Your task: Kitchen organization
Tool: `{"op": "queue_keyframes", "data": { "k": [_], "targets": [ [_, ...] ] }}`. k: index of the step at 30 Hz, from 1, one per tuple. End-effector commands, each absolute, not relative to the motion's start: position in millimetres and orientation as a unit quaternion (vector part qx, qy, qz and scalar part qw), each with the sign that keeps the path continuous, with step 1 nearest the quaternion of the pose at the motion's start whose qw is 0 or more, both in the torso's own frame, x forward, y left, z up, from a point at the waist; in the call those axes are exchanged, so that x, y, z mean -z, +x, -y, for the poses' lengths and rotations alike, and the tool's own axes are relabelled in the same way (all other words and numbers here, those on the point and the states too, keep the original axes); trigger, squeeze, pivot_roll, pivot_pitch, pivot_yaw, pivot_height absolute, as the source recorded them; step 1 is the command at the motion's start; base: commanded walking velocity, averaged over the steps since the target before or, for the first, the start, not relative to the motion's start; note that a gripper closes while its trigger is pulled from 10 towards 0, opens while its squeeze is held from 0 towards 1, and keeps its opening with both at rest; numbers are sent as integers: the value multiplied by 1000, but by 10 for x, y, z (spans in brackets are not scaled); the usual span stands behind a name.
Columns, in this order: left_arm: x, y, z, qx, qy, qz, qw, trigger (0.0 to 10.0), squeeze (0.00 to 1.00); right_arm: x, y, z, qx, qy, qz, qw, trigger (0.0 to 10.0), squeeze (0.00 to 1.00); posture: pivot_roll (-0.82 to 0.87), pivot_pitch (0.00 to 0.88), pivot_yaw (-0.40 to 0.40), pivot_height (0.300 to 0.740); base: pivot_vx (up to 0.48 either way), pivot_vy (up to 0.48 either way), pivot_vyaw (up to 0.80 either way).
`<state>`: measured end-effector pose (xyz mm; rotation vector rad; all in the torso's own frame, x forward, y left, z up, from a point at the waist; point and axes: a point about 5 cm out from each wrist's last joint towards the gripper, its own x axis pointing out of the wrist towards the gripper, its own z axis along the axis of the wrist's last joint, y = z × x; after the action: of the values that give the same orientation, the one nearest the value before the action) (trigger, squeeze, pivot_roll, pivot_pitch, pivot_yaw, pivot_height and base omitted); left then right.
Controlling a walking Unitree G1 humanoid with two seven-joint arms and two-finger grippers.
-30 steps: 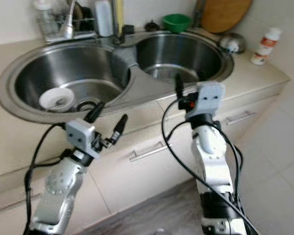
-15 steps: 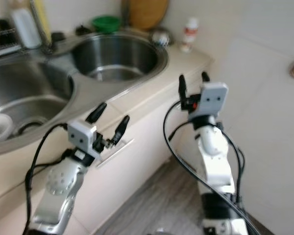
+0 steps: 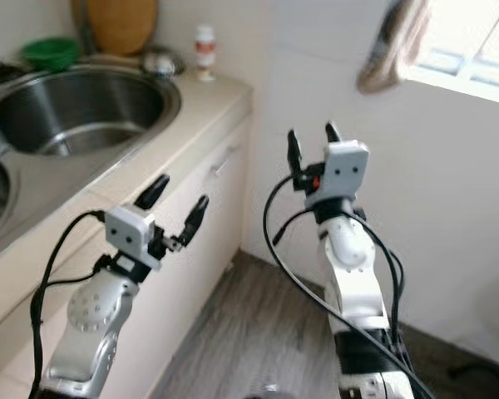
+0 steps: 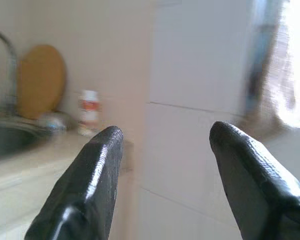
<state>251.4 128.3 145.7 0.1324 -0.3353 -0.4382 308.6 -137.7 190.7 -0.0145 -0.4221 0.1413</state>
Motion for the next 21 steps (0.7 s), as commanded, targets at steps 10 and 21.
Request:
{"op": "queue_keyframes", "data": {
  "k": [10, 21],
  "targets": [
    [-1419, 2518, -1251, 218, 80, 151, 961, 10000, 0, -1892, 3102, 1394, -62, -13, 202, 977, 10000, 0, -3, 0, -67, 740, 26, -298, -800],
    [-1411, 2514, -1258, 215, 75, 150, 962, 10000, 0, -1851, 3119, 1409, -56, -14, 191, 980, 10000, 0, -3, 2, -67, 740, 0, -243, -800]
  ]
}}
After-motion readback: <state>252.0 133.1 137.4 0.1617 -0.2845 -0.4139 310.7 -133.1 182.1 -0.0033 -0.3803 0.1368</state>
